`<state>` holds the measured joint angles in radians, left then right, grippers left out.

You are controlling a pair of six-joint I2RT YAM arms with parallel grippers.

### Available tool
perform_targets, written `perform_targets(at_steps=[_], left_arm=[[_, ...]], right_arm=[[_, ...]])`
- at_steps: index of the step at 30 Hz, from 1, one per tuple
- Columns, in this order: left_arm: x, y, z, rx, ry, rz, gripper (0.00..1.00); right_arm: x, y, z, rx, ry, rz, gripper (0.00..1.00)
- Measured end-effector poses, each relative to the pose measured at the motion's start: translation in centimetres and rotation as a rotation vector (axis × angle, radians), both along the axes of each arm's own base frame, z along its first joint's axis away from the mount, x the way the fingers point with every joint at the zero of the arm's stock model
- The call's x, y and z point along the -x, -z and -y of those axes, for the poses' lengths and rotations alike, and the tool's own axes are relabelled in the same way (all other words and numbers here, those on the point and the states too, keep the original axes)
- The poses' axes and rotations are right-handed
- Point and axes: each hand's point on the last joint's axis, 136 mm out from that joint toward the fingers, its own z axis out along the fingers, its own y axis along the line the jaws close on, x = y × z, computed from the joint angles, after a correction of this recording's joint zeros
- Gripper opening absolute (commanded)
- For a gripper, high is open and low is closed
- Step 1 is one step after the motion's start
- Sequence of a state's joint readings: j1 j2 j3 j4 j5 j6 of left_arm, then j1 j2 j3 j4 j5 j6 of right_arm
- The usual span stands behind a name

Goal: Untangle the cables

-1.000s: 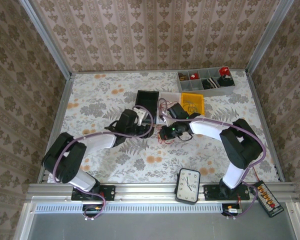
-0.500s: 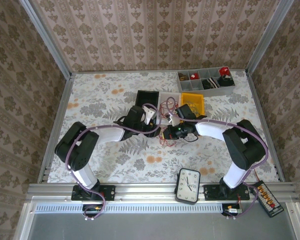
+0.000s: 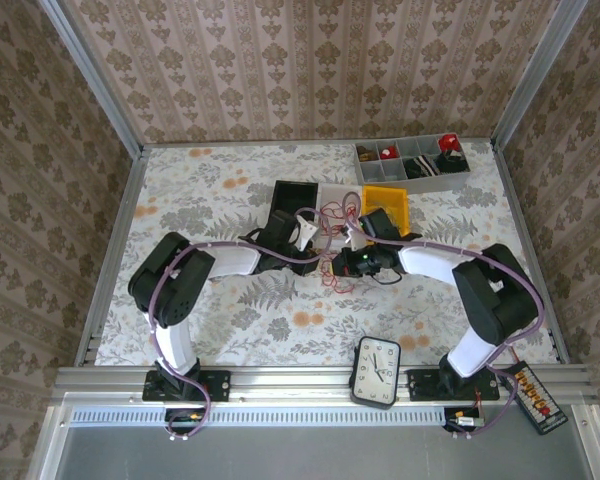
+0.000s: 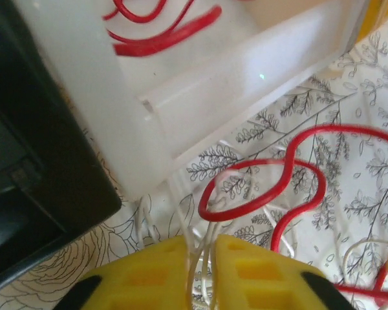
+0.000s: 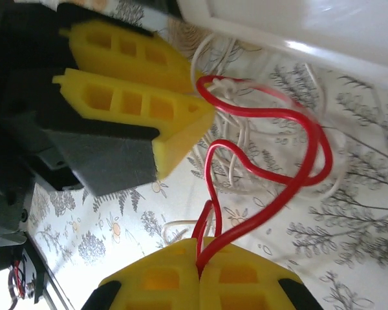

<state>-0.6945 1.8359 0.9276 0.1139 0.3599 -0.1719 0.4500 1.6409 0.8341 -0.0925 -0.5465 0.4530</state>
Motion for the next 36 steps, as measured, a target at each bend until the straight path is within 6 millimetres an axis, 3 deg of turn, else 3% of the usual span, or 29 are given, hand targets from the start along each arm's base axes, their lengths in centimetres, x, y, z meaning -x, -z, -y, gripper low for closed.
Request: perform_targets(at_steps=[1,5,10,17,21,25,29,33,36], left_arm=[[0.1,0.1,-0.1,-0.007,0.003,-0.004,0.0],[0.2,0.3,-0.2,-0.022,0.006,-0.012,0.0],[0.3,0.6,-0.8,-0.041,-0.008,-0.005,0.0],[1.0,0.9,-3.7,-0.118,-0.075,0.036,0.0],[0.9,0.8,-4.7,-0.173,-0.112,0.057,0.0],[1.6,0.7,-5.5,-0.187,-0.118,0.05,0.0],[2.8,0.5,-6.0,-0.182,-0.104,0.033,0.0],[3.2,-0.5,-5.8,-0.15,-0.09,0.038,0.0],[3.0,-1.3,-5.5,-0.124,-0.088,0.057,0.03]], right_arm=[[-0.2,-0.1,0.3,0.0,0.015,0.004,0.0],[-0.9,-0.3,1.9,0.007,0.096,0.017,0.0],[-1.5,-0.3,5.4,0.026,0.245,0.022,0.0],[-2.0,-0.9,11.2,0.063,0.487,0.053,0.0],[-1.8,-2.1,13.0,0.061,0.561,0.077,0.0],[-1.6,-4.1,12.5,0.025,0.543,0.115,0.0],[-2.4,-7.9,10.5,-0.021,0.476,0.177,0.0],[-5.5,-13.0,7.7,-0.076,0.396,0.273,0.01],[-8.8,-14.7,5.7,-0.089,0.347,0.308,0.02]])
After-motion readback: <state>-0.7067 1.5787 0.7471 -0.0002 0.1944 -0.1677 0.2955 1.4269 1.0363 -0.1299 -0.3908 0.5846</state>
